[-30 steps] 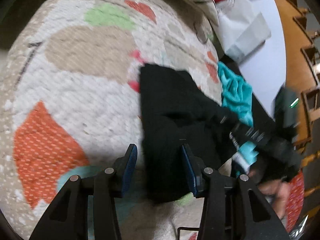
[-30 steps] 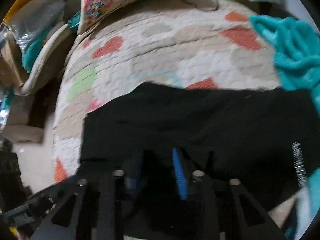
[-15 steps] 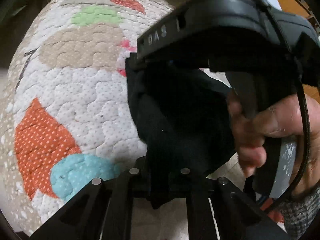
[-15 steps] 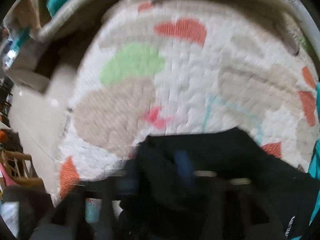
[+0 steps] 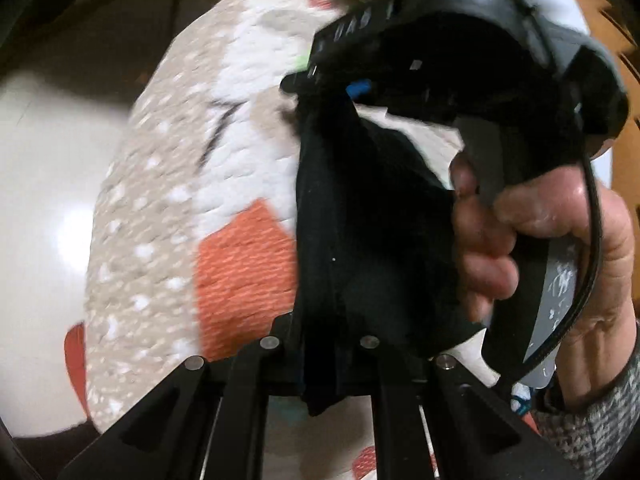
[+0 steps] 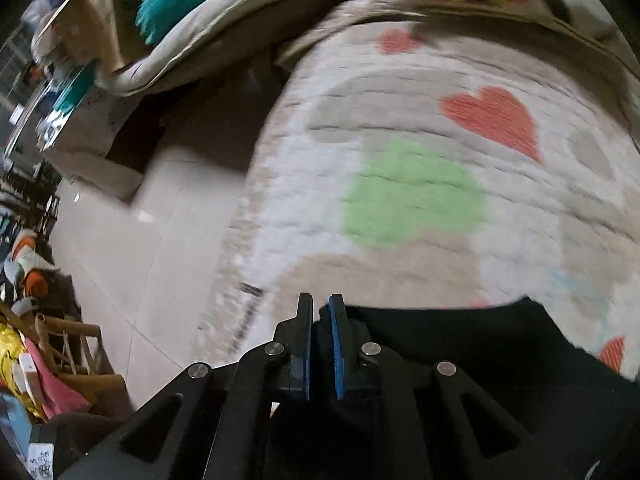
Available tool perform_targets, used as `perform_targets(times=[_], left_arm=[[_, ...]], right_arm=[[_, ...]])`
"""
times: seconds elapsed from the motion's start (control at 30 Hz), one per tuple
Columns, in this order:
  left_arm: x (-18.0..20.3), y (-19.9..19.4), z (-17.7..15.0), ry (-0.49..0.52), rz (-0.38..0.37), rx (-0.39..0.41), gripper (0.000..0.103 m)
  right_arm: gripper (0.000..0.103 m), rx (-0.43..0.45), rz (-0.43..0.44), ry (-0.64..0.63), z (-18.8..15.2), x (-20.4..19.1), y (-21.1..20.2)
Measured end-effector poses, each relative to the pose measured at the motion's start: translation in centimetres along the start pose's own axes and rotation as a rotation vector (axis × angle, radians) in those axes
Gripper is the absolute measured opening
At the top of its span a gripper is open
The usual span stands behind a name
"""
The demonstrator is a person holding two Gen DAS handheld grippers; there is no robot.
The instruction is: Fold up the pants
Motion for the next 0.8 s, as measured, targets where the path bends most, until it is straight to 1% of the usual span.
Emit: perform_targets(times=[0.07, 0.13, 0.2, 0.23, 0.27, 0.3, 0.4, 0.43, 0.47, 0.5, 0.6, 0.63, 0.7, 0.73, 0.77, 0.8], left_arm=[[-1.4, 0.3, -0.3, -0.059, 0.005, -0.035, 0.012], [-2.0, -0.4, -0.2, -0.084, -0.022, -0.038, 0.013], [-2.2, -1.8, 0.2, -0.088, -0.028, -0.001, 0.013], [-2.5, -2.8, 0.5, -0.088, -0.019, 0.034, 0.013], [-2.7, -3.7, 0.9, -0.092, -0.019, 0.067, 0.013], [-2.9, -4.5, 1.1, -0.099, -0.022, 0.092, 0.013], [-4.1, -6.8, 2.3, -0.114, -0.004, 0.18, 0.013], [-4.3, -7.0, 3.1, -0.118, -0.001, 0.2, 0.015], [-4.0, -6.8, 3.0, -0.117, 0.001, 0.213, 0.016], [-4.1, -7.0, 3.0, -0.115, 0.005, 0.223, 0.018], [-1.9, -5.0, 3.3, -0.1, 0.009, 0.229, 0.018], [-1.5, -4.5, 3.5, -0.089, 0.009, 0.223, 0.018], [-0.3, -3.2, 3.8, -0.065, 0.008, 0.209, 0.02], [0.2, -2.8, 3.8, -0.05, 0.01, 0.201, 0.024], [0.6, -2.1, 4.0, -0.033, 0.016, 0.191, 0.025], [1.0, -1.4, 4.3, -0.026, 0.023, 0.187, 0.028]], right_arm=[[0.01, 0.001, 0.003, 0.0, 0.5, -0.7, 0.6], [0.013, 0.014, 0.005, 0.029, 0.9, -0.1, 0.0], [0.023, 0.063, 0.021, 0.071, 1.1, 1.1, -1.7], [0.032, 0.101, 0.007, 0.093, 0.9, 2.2, -3.2], [0.035, 0.141, -0.02, 0.109, 0.4, 3.5, -4.9], [0.035, 0.169, -0.038, 0.116, -0.2, 4.6, -6.3], [0.035, 0.202, -0.07, 0.117, -2.8, 6.8, -9.0], [0.035, 0.21, -0.074, 0.118, -4.1, 7.4, -9.8], [0.035, 0.213, -0.068, 0.121, -5.3, 7.7, -10.2], [0.035, 0.212, -0.057, 0.126, -6.6, 7.7, -10.4], [0.035, 0.211, -0.005, 0.146, -10.3, 8.1, -10.6], [0.035, 0.216, 0.031, 0.155, -11.8, 7.8, -10.5], [0.035, 0.222, 0.082, 0.162, -13.2, 7.3, -10.0], [0.035, 0.223, 0.118, 0.166, -13.9, 6.9, -9.7], [0.035, 0.216, 0.159, 0.171, -14.4, 6.6, -9.2], [0.035, 0.209, 0.18, 0.177, -14.6, 6.5, -8.7]])
Point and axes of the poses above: each gripper's, at about its wrist camera, not at the fingertips, and y roughly the way its jaws point, x to its right, z to its top, the point moved 2 cm from there along y, roughly the way its jaws point, and after that the axes turned 7 degrees about -z, right-handed, at the moved point
